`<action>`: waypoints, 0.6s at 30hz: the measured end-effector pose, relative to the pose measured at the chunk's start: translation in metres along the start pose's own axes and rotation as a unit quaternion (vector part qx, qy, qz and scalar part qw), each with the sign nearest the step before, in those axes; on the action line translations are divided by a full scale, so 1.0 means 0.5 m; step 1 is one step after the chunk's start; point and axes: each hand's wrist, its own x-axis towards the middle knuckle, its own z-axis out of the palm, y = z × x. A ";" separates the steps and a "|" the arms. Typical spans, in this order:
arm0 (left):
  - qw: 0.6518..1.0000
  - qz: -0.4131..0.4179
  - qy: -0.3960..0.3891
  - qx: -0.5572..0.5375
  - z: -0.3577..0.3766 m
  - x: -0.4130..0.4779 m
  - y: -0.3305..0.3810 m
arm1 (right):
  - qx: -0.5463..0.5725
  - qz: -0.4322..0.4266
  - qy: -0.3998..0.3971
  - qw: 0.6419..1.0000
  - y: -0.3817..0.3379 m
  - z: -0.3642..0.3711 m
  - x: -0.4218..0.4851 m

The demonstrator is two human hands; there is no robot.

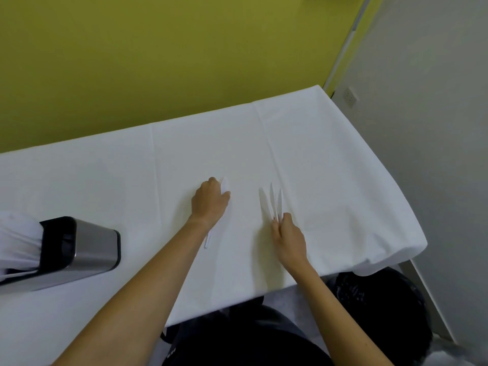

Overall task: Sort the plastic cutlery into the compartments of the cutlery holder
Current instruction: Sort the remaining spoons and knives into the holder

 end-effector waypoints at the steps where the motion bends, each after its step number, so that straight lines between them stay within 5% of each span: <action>1: 1.000 0.007 0.007 0.005 -0.001 -0.005 0.002 | -0.012 -0.007 0.000 1.000 0.005 -0.001 0.000; 9: 0.990 -0.023 0.063 -0.122 0.008 -0.016 -0.019 | 0.171 0.026 -0.015 0.985 0.001 -0.022 0.017; 13: 0.915 -0.126 0.044 -0.381 -0.022 -0.027 -0.001 | 0.231 0.020 -0.067 0.971 -0.014 -0.010 0.014; 18: 0.830 -0.164 -0.005 -0.532 -0.050 -0.041 -0.020 | 0.287 0.020 -0.144 0.947 -0.062 0.019 0.003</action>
